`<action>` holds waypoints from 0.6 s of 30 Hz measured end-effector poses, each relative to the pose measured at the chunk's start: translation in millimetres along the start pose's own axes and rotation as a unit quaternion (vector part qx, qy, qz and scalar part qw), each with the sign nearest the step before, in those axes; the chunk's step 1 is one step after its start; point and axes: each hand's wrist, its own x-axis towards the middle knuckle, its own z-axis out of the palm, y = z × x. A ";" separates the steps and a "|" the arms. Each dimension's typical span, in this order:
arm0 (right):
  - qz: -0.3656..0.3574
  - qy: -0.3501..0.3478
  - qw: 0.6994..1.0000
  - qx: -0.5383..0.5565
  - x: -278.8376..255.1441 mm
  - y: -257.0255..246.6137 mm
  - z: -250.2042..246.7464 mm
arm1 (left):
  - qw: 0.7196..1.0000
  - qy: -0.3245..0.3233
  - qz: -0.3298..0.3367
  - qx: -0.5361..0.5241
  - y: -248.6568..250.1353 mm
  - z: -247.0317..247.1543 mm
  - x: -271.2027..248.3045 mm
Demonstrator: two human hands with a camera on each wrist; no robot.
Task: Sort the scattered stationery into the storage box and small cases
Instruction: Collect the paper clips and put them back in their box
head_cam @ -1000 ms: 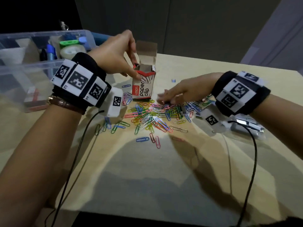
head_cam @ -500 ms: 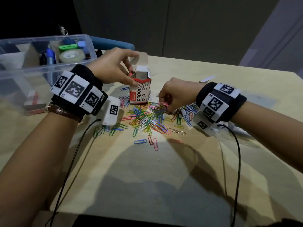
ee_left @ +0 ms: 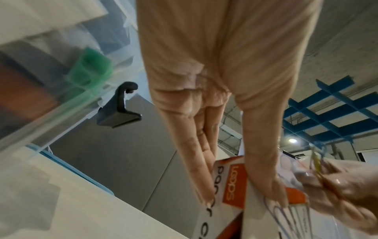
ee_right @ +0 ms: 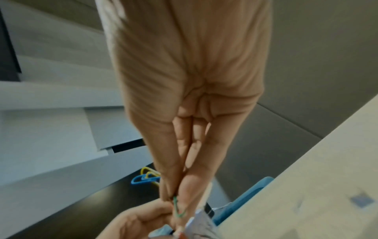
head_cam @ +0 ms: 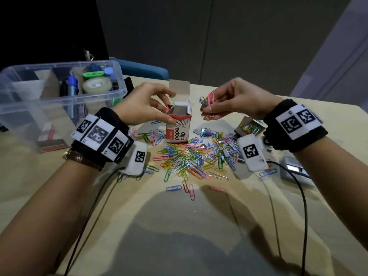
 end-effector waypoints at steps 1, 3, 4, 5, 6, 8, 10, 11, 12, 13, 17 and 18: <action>-0.008 0.010 1.000 0.010 0.6 -3.7 1.9 | 1.000 0.002 0.004 -0.001 0.8 1.2 -0.3; -0.020 0.042 0.999 0.023 4.5 -10.2 7.8 | 1.000 0.005 0.013 0.003 2.2 3.9 -0.9; -0.028 0.066 0.997 0.027 7.3 -12.5 12.1 | 1.000 0.008 0.017 0.004 3.4 5.3 -1.1; -0.037 0.094 0.994 0.035 10.6 -13.9 16.7 | 1.000 0.012 0.020 0.004 4.2 6.5 -1.2; -0.042 0.123 0.991 0.040 15.0 -13.9 21.2 | 1.000 0.016 0.023 0.004 5.3 7.4 -1.4; -0.048 0.167 0.985 0.013 23.9 -9.7 29.8 | 0.999 0.025 0.029 0.007 7.3 9.2 -1.7; -0.048 0.185 0.980 -0.061 31.2 -0.2 36.8 | 0.999 0.030 0.032 0.006 8.7 11.0 -1.7; -0.044 0.187 0.977 -0.095 32.7 4.1 38.5 | 0.999 0.032 0.032 0.006 8.9 11.6 -1.6; -0.042 0.183 0.976 -0.114 32.7 7.5 39.5 | 0.999 0.033 0.029 0.009 8.8 12.2 -1.5; -0.045 0.175 0.976 -0.119 31.5 9.0 40.6 | 0.999 0.034 0.026 0.012 8.5 12.3 -1.6; -0.056 0.160 0.975 -0.146 26.4 7.8 39.7 | 0.999 0.034 0.016 0.005 7.5 11.0 -2.3; -0.057 0.161 0.975 -0.142 24.9 6.0 38.0 | 0.999 0.034 0.017 0.003 7.8 10.7 -2.6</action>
